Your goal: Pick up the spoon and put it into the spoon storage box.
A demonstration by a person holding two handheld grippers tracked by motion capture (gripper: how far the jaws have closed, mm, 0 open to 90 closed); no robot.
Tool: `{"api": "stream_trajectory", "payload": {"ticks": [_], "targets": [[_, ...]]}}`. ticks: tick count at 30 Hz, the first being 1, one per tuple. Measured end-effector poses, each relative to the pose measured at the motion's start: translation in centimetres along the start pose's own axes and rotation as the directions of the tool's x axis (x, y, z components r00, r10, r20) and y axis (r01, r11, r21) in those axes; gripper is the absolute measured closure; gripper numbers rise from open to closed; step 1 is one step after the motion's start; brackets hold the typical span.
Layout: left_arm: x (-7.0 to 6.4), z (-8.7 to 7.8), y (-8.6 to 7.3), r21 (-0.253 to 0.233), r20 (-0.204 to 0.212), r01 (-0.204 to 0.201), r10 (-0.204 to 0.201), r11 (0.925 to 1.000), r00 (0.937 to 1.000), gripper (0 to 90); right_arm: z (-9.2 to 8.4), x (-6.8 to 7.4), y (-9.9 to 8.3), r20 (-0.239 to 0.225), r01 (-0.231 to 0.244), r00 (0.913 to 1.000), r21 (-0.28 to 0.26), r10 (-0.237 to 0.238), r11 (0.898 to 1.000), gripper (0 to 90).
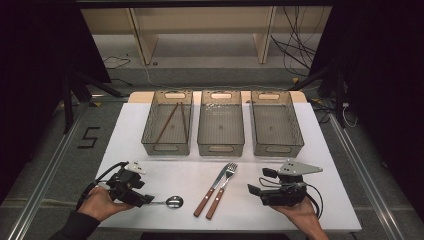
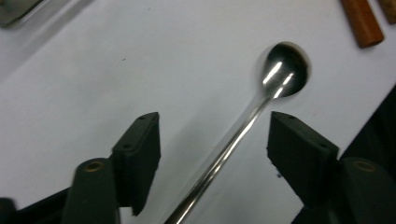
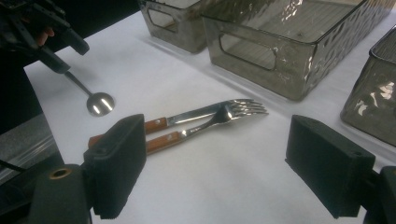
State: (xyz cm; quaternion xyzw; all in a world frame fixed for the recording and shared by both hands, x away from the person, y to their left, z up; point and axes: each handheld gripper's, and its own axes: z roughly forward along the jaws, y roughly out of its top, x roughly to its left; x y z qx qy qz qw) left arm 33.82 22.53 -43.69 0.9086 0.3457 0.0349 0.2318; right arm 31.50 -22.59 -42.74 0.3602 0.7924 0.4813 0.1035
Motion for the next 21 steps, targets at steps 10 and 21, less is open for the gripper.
{"api": "stream_trajectory", "payload": {"ticks": [10, 21], "targets": [[-1.7, 2.0, 0.5, 0.092, -0.027, -0.155, 0.158, 0.9836, 0.9871, 19.4, 0.0, 0.2, 0.1, -0.006, 0.004, 1.0, -0.001, -0.004, 1.0, 20.7], [-2.3, 3.4, 0.8, 0.176, -0.01, -0.236, 0.241, 0.9558, 0.9704, 41.4, 0.1, 0.2, 0.0, -0.009, 0.007, 0.9999, 0.004, -0.007, 1.0, 20.8]]}}
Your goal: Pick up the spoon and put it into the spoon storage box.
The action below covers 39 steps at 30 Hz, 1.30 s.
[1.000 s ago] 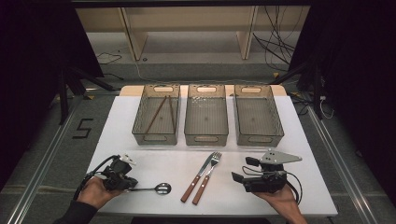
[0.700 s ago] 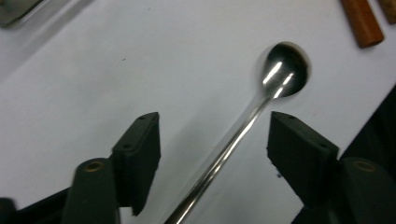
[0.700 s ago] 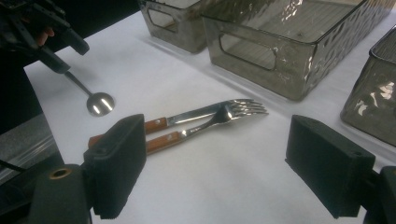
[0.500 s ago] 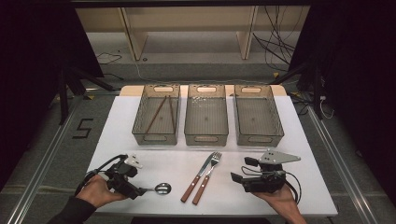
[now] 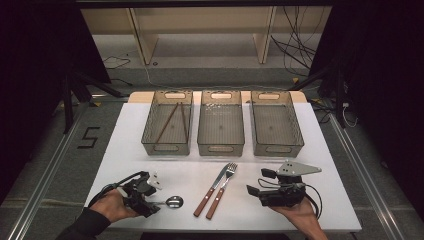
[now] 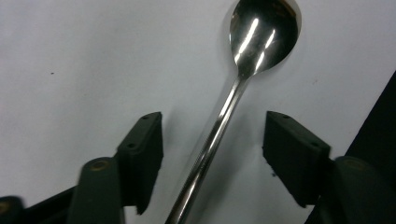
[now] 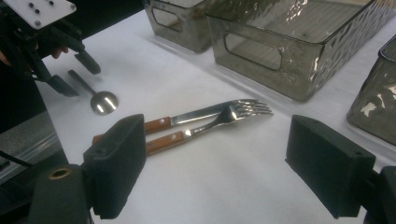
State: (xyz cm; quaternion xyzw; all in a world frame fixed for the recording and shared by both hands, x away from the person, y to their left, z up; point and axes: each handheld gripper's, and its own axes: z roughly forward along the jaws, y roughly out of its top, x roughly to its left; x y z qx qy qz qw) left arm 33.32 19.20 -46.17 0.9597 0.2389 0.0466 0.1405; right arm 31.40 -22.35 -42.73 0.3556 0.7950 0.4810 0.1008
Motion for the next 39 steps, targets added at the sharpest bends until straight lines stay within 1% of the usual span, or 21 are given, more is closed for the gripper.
{"api": "stream_trajectory", "payload": {"ticks": [2, 5, 6, 7, 9, 10, 11, 13, 17, 18, 22, 24, 25, 26, 28, 31, 35, 36, 37, 39], "targets": [[0.1, 0.0, 0.1, 0.004, -0.001, -0.013, 0.013, 0.9999, 0.9999, 45.8, 0.0, 0.0, 0.0, 0.0, 0.0, 1.0, -0.001, 0.0, 1.0, 20.8], [0.1, 0.1, 0.1, 0.011, -0.001, -0.016, 0.016, 0.9998, 0.9999, 52.6, 0.0, 0.0, 0.0, 0.0, -0.003, 1.0, -0.001, 0.003, 1.0, 20.8], [0.2, 0.1, 0.2, 0.027, -0.004, -0.034, 0.035, 0.999, 0.9994, 54.9, 0.0, 0.0, 0.0, 0.001, -0.001, 1.0, -0.001, 0.001, 1.0, 20.8], [0.2, 0.1, 0.2, 0.036, -0.002, -0.039, 0.039, 0.9986, 0.9992, 56.9, 0.0, 0.0, 0.0, 0.001, -0.001, 1.0, 0.0, 0.001, 1.0, 20.8], [0.2, 0.2, 0.3, 0.039, 0.008, -0.048, 0.048, 0.9981, 0.9988, 60.3, 0.0, -0.1, 0.0, 0.0, -0.003, 1.0, -0.002, 0.003, 1.0, 20.8], [0.2, 0.2, 0.3, 0.042, 0.014, -0.059, 0.059, 0.9974, 0.9982, 61.8, -0.1, 0.0, 0.0, 0.001, -0.002, 1.0, -0.001, 0.002, 1.0, 20.8], [0.1, 0.2, 0.4, 0.043, 0.014, -0.06, 0.06, 0.9972, 0.9981, 63.3, -0.1, 0.0, 0.0, 0.001, -0.004, 1.0, -0.001, 0.004, 1.0, 20.8], [0.1, 0.2, 0.5, 0.057, 0.027, -0.074, 0.073, 0.9956, 0.997, 66.2, 0.0, 0.0, 0.0, 0.0, -0.003, 1.0, -0.001, 0.003, 1.0, 20.8], [0.1, 0.2, 0.7, 0.063, 0.043, -0.085, 0.082, 0.9944, 0.9957, 70.7, 0.0, 0.0, 0.0, -0.002, -0.002, 1.0, -0.001, 0.002, 1.0, 20.8], [0.1, 0.2, 0.7, 0.073, 0.046, -0.099, 0.096, 0.9924, 0.9943, 71.6, 0.0, 0.0, 0.0, -0.002, -0.001, 1.0, -0.002, 0.001, 1.0, 20.9], [0.1, 0.2, 0.9, 0.083, 0.052, -0.12, 0.116, 0.9893, 0.9919, 76.9, 0.0, 0.0, 0.0, -0.003, -0.002, 1.0, 0.0, 0.002, 1.0, 20.9], [0.1, 0.2, 1.0, 0.091, 0.055, -0.14, 0.136, 0.986, 0.9892, 78.7, 0.1, 0.0, 0.0, -0.002, -0.003, 1.0, 0.0, 0.003, 1.0, 20.9], [0.0, 0.2, 1.0, 0.091, 0.059, -0.141, 0.136, 0.9857, 0.9889, 79.3, 0.1, 0.0, 0.0, -0.003, -0.002, 1.0, 0.0, 0.002, 1.0, 20.9], [0.1, 0.2, 1.1, 0.095, 0.063, -0.156, 0.15, 0.9831, 0.9866, 80.0, 0.1, 0.0, 0.0, -0.003, -0.002, 1.0, 0.0, 0.002, 1.0, 20.9], [0.0, 0.2, 1.1, 0.098, 0.069, -0.172, 0.165, 0.9803, 0.9838, 81.9, 0.1, 0.0, 0.0, -0.003, -0.002, 1.0, 0.001, 0.002, 1.0, 20.9], [-0.1, 0.2, 1.0, 0.091, 0.068, -0.183, 0.177, 0.9789, 0.9818, 83.8, 0.1, -0.1, 0.0, -0.004, -0.004, 1.0, 0.001, 0.004, 1.0, 20.9], [-0.1, 0.2, 1.0, 0.089, 0.069, -0.185, 0.179, 0.9787, 0.9814, 84.8, 0.1, 0.0, 0.0, -0.005, -0.001, 1.0, 0.001, 0.001, 1.0, 21.0], [-0.1, 0.1, 1.0, 0.087, 0.07, -0.184, 0.178, 0.9791, 0.9815, 84.9, 0.1, 0.0, 0.0, -0.005, -0.001, 1.0, 0.001, 0.001, 1.0, 20.9], [-0.2, 0.1, 1.0, 0.079, 0.067, -0.177, 0.171, 0.9811, 0.9829, 85.0, 0.1, 0.0, 0.0, -0.005, -0.001, 1.0, 0.0, 0.001, 1.0, 20.9], [-0.1, 0.0, 1.0, 0.074, 0.064, -0.168, 0.164, 0.983, 0.9845, 85.1, 0.1, 0.0, 0.0, -0.005, -0.002, 1.0, 0.0, 0.002, 1.0, 21.0]]}}
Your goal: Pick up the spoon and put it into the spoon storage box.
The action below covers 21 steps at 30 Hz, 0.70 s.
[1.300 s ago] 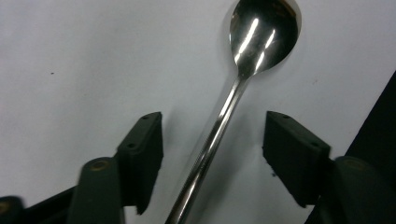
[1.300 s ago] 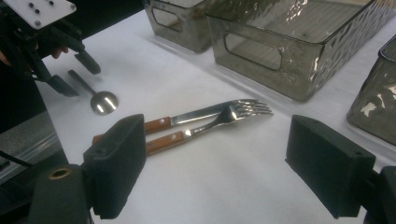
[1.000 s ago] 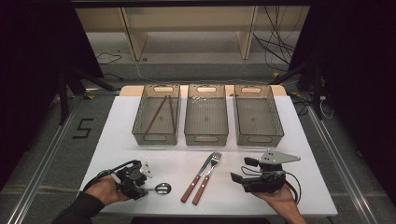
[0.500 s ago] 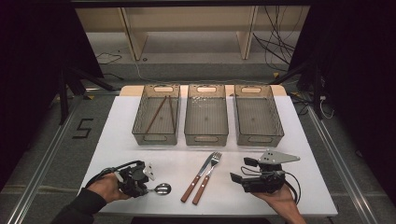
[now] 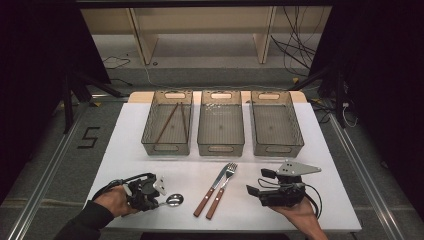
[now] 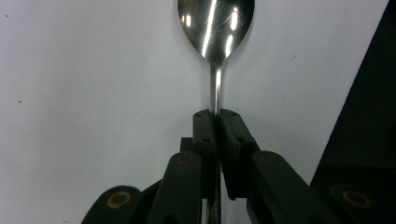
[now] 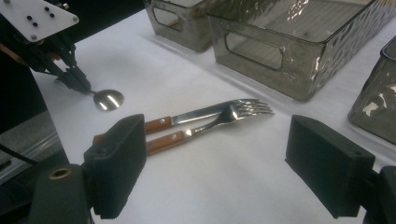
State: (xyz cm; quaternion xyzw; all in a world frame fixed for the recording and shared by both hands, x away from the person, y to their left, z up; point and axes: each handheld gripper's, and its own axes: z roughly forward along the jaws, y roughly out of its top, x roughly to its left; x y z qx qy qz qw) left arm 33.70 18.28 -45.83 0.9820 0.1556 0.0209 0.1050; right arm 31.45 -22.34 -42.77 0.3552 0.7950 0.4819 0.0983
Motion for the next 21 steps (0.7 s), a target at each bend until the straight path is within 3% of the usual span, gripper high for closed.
{"api": "stream_trajectory", "payload": {"ticks": [4, 11, 14, 15, 18, 19, 20, 21], "targets": [[0.4, -0.6, 0.1, -0.027, -0.02, 0.045, -0.046, 0.9986, 0.9988, 85.2, 0.0, 0.0, 0.0, 0.001, 0.0, 1.0, 0.0, 0.0, 1.0, 20.9], [0.9, -1.8, 0.5, -0.099, -0.052, 0.154, -0.16, 0.9831, 0.9858, 85.2, 0.0, 0.0, 0.0, 0.001, 0.0, 1.0, -0.002, 0.0, 1.0, 20.9], [1.3, -2.3, 0.9, -0.133, -0.057, 0.203, -0.211, 0.9702, 0.9757, 85.2, 0.0, 0.1, 0.0, 0.004, -0.001, 1.0, -0.004, 0.001, 1.0, 20.9], [1.3, -2.3, 0.9, -0.133, -0.057, 0.203, -0.211, 0.9702, 0.9757, 85.2, 0.0, 0.1, 0.0, 0.004, -0.001, 1.0, -0.004, 0.001, 1.0, 20.9], [1.8, -2.9, 1.6, -0.177, -0.059, 0.243, -0.257, 0.9537, 0.9646, 85.2, -0.1, 0.1, 0.1, 0.008, 0.003, 1.0, -0.011, -0.003, 1.0, 20.9], [1.8, -2.9, 1.6, -0.177, -0.059, 0.243, -0.257, 0.9537, 0.9646, 85.2, -0.1, 0.1, 0.1, 0.01, 0.003, 0.9999, -0.014, -0.003, 1.0, 20.9], [2.0, -3.3, 2.0, -0.207, -0.054, 0.271, -0.287, 0.9401, 0.9563, 85.2, -0.1, 0.1, 0.1, 0.012, 0.003, 0.9999, -0.014, -0.003, 1.0, 20.9], [2.1, -3.4, 2.3, -0.222, -0.058, 0.281, -0.3, 0.9338, 0.9521, 85.2, -0.2, 0.1, 0.1, 0.013, 0.004, 0.9999, -0.016, -0.004, 1.0, 20.9]]}}
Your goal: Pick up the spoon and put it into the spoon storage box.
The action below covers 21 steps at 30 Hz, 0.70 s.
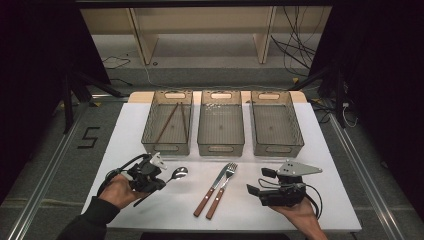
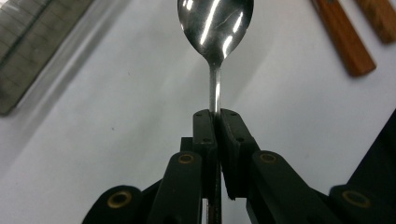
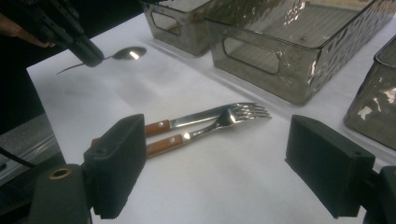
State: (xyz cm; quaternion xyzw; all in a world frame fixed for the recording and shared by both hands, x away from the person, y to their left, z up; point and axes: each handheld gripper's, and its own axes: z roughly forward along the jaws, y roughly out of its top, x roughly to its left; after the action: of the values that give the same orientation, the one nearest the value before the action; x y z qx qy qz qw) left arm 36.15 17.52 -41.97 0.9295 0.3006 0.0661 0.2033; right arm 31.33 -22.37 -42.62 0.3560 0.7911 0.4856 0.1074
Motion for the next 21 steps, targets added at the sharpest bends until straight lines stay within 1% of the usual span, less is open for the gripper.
{"api": "stream_trajectory", "payload": {"ticks": [2, 3, 4, 5, 7, 8, 10, 14, 17, 20, 21], "targets": [[0.1, -0.2, 0.6, -0.03, -0.002, 0.032, -0.032, 0.999, 0.9995, 85.2, -0.1, 0.0, 0.0, 0.003, 0.001, 1.0, -0.003, -0.001, 1.0, 20.9], [0.1, -0.2, 0.6, -0.03, -0.002, 0.032, -0.032, 0.999, 0.9995, 85.2, -0.1, 0.0, 0.0, 0.003, 0.004, 1.0, -0.004, -0.004, 1.0, 20.9], [0.3, -0.4, 1.2, -0.051, 0.001, 0.049, -0.049, 0.9975, 0.9988, 85.2, -0.1, 0.0, 0.0, 0.001, 0.004, 1.0, -0.005, -0.004, 1.0, 20.9], [0.4, -0.5, 1.5, -0.059, -0.002, 0.053, -0.054, 0.9968, 0.9986, 85.2, -0.1, 0.0, 0.0, 0.002, 0.004, 1.0, -0.006, -0.004, 1.0, 20.9], [0.6, -0.7, 2.2, -0.088, 0.004, 0.075, -0.075, 0.9933, 0.9972, 85.2, -0.1, 0.0, 0.0, 0.004, 0.005, 1.0, -0.007, -0.005, 1.0, 20.9], [0.8, -0.8, 2.5, -0.094, 0.01, 0.08, -0.08, 0.9923, 0.9968, 85.3, -0.1, 0.1, 0.0, 0.007, 0.007, 0.9999, -0.008, -0.007, 1.0, 20.9], [1.0, -0.8, 3.2, -0.116, 0.003, 0.098, -0.098, 0.9884, 0.9952, 85.2, -0.1, 0.1, 0.0, 0.008, 0.01, 0.9999, -0.008, -0.01, 1.0, 20.9], [1.2, -1.0, 4.6, -0.15, 0.017, 0.11, -0.109, 0.9825, 0.9939, 85.2, -0.2, 0.2, 0.0, 0.009, 0.01, 0.9999, -0.011, -0.009, 1.0, 20.9], [1.3, -1.0, 5.5, -0.166, 0.02, 0.11, -0.108, 0.98, 0.994, 85.2, -0.2, 0.2, 0.0, 0.007, 0.012, 0.9999, -0.012, -0.012, 1.0, 20.9], [1.5, -1.1, 6.5, -0.19, 0.029, 0.121, -0.118, 0.9743, 0.9926, 85.2, -0.1, 0.2, 0.0, 0.006, 0.014, 0.9999, -0.014, -0.013, 1.0, 20.9], [1.6, -1.1, 6.9, -0.198, 0.032, 0.119, -0.115, 0.9729, 0.9929, 85.2, -0.1, 0.2, 0.0, 0.007, 0.012, 0.9999, -0.013, -0.012, 1.0, 20.9]]}}
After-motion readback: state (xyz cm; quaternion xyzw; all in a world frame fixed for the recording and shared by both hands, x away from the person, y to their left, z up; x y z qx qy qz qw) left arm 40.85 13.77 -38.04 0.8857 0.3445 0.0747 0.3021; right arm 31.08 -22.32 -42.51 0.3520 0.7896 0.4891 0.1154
